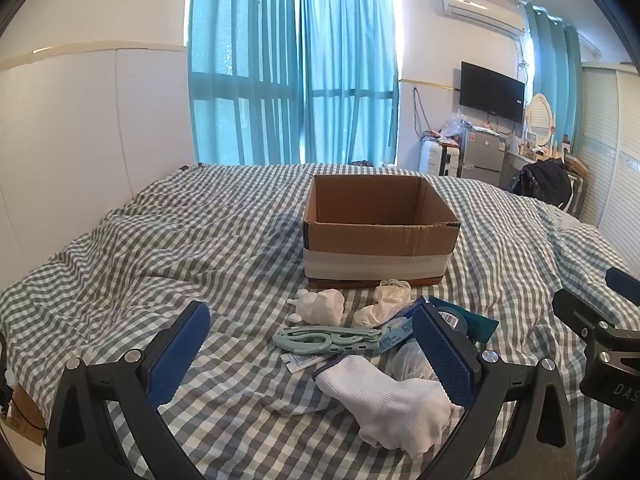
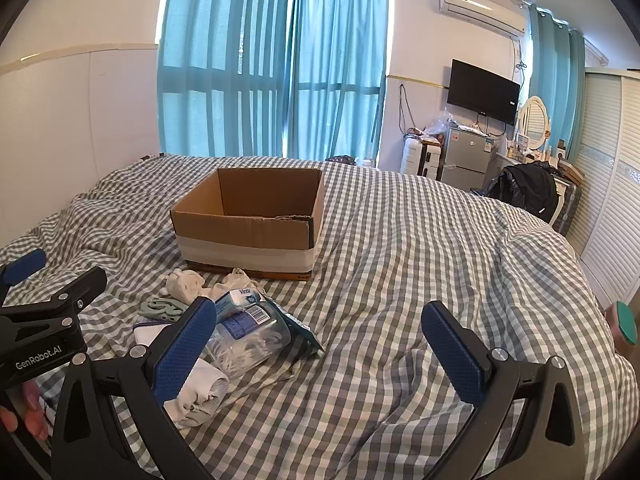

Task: Organize objects

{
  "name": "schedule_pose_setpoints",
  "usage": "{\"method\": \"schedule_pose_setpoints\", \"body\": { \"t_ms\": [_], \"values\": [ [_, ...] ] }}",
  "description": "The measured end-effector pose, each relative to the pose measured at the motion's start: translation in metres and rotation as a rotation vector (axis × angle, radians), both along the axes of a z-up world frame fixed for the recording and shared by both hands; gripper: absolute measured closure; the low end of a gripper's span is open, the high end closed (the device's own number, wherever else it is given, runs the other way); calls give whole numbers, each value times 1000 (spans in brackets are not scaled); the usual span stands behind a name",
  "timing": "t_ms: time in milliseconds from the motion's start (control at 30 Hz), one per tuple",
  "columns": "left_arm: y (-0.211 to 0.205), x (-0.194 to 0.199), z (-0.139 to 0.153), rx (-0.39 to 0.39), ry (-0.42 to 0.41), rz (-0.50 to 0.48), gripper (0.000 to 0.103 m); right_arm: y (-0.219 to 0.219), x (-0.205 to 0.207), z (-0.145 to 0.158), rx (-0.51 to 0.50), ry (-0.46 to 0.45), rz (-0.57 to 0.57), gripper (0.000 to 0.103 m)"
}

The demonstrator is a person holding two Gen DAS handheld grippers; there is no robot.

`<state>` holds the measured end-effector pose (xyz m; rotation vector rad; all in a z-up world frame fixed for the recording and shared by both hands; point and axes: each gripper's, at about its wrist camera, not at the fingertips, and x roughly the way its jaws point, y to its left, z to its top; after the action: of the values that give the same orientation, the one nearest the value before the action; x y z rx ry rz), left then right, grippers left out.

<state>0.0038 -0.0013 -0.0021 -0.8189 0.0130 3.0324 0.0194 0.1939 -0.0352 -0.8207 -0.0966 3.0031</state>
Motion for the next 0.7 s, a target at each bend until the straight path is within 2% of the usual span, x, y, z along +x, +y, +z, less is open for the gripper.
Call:
{"method": "schedule_pose_setpoints", "body": {
  "t_ms": [200, 700],
  "values": [
    [-6, 0, 0, 18, -11, 17, 0, -2, 1, 3, 2, 5, -1, 0],
    [-3, 0, 3, -1, -18, 6, 0, 1, 3, 9, 8, 28, -2, 0]
  ]
}}
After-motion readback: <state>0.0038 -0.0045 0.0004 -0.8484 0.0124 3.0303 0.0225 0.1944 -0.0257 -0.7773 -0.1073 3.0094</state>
